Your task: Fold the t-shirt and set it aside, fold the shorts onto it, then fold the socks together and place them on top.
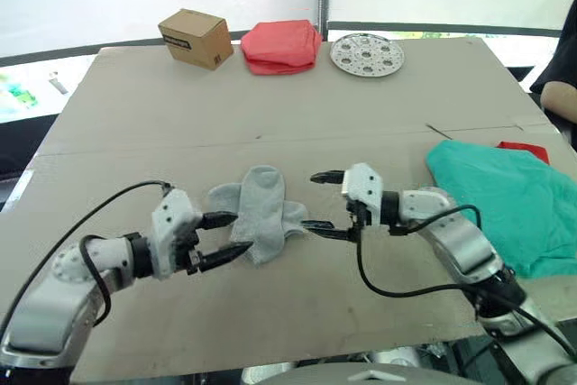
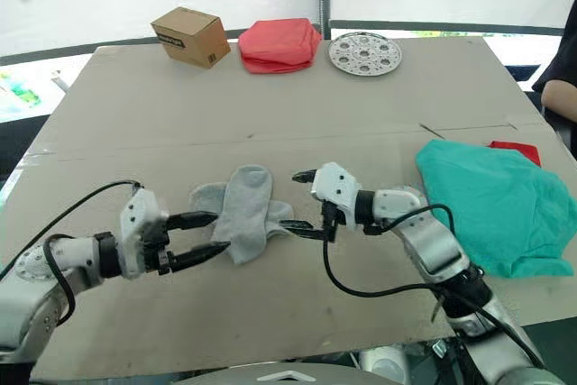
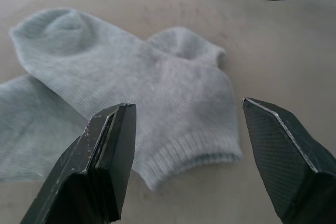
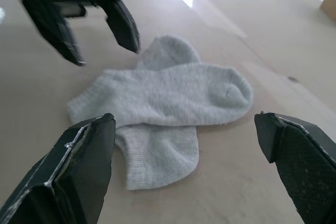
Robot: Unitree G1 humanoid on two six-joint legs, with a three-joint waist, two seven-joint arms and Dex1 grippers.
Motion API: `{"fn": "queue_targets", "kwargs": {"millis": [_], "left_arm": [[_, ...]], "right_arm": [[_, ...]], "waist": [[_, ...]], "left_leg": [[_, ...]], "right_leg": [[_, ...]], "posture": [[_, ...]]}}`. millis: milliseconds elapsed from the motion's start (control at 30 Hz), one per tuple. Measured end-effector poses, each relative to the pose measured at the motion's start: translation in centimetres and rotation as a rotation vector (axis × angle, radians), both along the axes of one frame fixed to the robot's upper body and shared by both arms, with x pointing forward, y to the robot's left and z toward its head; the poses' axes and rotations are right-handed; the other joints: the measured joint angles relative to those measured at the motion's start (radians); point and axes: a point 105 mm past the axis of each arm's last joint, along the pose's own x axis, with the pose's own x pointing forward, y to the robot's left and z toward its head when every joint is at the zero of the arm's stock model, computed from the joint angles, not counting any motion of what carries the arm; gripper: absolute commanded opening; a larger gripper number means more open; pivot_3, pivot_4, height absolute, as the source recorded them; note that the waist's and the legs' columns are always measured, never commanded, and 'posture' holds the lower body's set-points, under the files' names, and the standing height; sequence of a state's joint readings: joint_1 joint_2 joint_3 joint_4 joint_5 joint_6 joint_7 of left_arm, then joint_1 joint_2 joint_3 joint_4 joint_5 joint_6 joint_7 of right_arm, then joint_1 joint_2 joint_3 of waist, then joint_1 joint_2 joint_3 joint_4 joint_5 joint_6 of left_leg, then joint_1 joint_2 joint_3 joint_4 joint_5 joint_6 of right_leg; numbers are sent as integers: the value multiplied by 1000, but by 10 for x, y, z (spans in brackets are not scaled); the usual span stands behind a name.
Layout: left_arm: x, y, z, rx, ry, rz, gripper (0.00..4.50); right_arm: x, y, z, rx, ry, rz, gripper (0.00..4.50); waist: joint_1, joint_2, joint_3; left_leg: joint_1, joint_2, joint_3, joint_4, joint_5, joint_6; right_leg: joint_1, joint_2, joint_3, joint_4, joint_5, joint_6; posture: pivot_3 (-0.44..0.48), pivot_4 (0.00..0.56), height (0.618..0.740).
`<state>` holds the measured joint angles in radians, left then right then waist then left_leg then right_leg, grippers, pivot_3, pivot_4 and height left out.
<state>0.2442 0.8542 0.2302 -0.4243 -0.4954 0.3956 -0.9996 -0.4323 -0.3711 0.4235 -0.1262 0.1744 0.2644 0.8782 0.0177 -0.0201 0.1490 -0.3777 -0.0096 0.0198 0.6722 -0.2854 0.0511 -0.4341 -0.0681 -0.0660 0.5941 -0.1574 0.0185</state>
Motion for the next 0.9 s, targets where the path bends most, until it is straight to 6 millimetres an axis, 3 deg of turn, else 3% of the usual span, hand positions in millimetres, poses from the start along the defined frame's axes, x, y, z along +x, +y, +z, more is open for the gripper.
{"fn": "queue_targets", "kwargs": {"millis": [167, 300, 400, 433, 500, 900], "left_arm": [[0, -2, -8, 53, -41, 2, 3458], [3, -6, -18, 78, -44, 16, 1910], [1, -11, -27, 71, -9, 20, 316], [1, -12, -28, 69, -2, 23, 0], [2, -13, -29, 53, 11, 41, 0], [10, -11, -6, -205, 85, 196, 0]], "right_arm": [[3, 9, -22, -58, 32, 26, 4500], [8, 13, -31, -92, 50, 49, 2865], [10, 17, -38, -113, 61, 62, 1253], [10, 17, -39, -115, 62, 61, 745], [11, 17, -39, -104, 76, 58, 85], [17, 4, -33, -97, 76, 28, 85]], "waist": [[-6, 0, 0], [-6, 0, 0], [-7, 0, 0], [-6, 0, 0], [-6, 0, 0], [-8, 0, 0]], "left_leg": [[0, 0, 0, 0, 0, 0], [0, 0, 1, 0, -2, 3], [1, 1, 1, 0, -2, 3], [1, 1, 1, 0, -2, 3], [0, 1, 0, 0, -1, 1], [1, 1, 0, 0, 0, 0]], "right_leg": [[0, 1, 0, 0, 0, 0], [0, 2, 0, 0, 0, 0], [0, 2, 0, 0, 0, 0], [0, 2, 0, 0, 0, 0], [0, 2, 0, 0, 0, 0], [0, 2, 0, 1, 0, 0]], "posture": [[0, 150, 740], [0, 150, 740], [0, 150, 740], [0, 150, 740], [0, 150, 740], [0, 150, 740]]}}
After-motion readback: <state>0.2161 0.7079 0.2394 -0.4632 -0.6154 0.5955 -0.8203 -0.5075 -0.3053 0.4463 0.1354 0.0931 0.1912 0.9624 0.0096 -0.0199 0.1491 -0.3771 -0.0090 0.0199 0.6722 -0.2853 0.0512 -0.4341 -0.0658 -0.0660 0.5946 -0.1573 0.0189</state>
